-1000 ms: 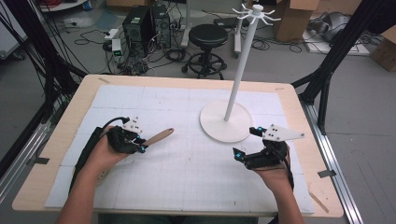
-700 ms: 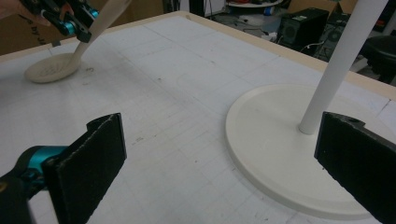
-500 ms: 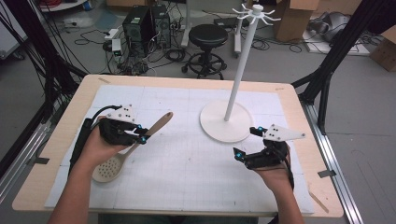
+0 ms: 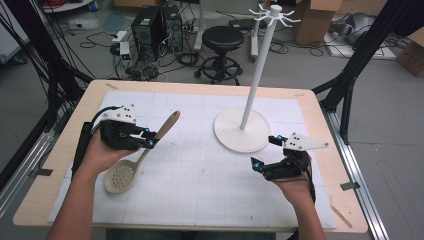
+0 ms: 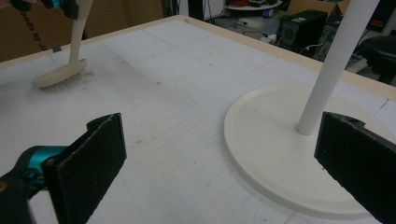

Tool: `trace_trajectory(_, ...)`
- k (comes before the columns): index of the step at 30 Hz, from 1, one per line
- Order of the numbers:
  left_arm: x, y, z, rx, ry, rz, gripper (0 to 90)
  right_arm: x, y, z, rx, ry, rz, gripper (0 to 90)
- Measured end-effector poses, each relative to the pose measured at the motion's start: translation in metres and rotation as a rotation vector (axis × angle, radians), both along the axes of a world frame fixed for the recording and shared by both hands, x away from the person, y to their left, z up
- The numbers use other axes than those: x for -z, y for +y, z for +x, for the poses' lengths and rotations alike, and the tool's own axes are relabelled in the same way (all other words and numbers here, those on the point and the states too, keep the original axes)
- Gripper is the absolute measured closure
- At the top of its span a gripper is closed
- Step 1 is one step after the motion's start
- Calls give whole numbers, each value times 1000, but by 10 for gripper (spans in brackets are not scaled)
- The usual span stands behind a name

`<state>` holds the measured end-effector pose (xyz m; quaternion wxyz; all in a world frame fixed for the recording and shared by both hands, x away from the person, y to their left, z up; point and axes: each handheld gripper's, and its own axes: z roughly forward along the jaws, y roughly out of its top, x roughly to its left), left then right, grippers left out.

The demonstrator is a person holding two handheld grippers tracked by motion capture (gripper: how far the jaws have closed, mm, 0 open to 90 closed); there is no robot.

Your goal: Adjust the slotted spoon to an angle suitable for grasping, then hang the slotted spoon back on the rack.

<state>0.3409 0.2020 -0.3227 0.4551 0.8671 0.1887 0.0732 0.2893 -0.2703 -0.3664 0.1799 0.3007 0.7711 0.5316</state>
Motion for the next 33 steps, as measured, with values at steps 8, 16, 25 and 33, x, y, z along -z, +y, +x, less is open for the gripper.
trace_trajectory(8, -22, 7, 0, 16, -20, -23, 730, -2, -2, 0, 6, 1, 16, 5)
trace_trajectory(16, -38, 10, -4, 31, -52, -85, 731, -2, -1, 1, 5, 2, 16, 6)
trace_trajectory(25, -46, 9, -4, 31, -66, -104, 730, -3, -1, -1, -1, 2, 23, 5)
trace_trajectory(33, -57, 3, 4, 57, -67, -103, 731, -1, 0, 0, 0, 9, 21, 6)
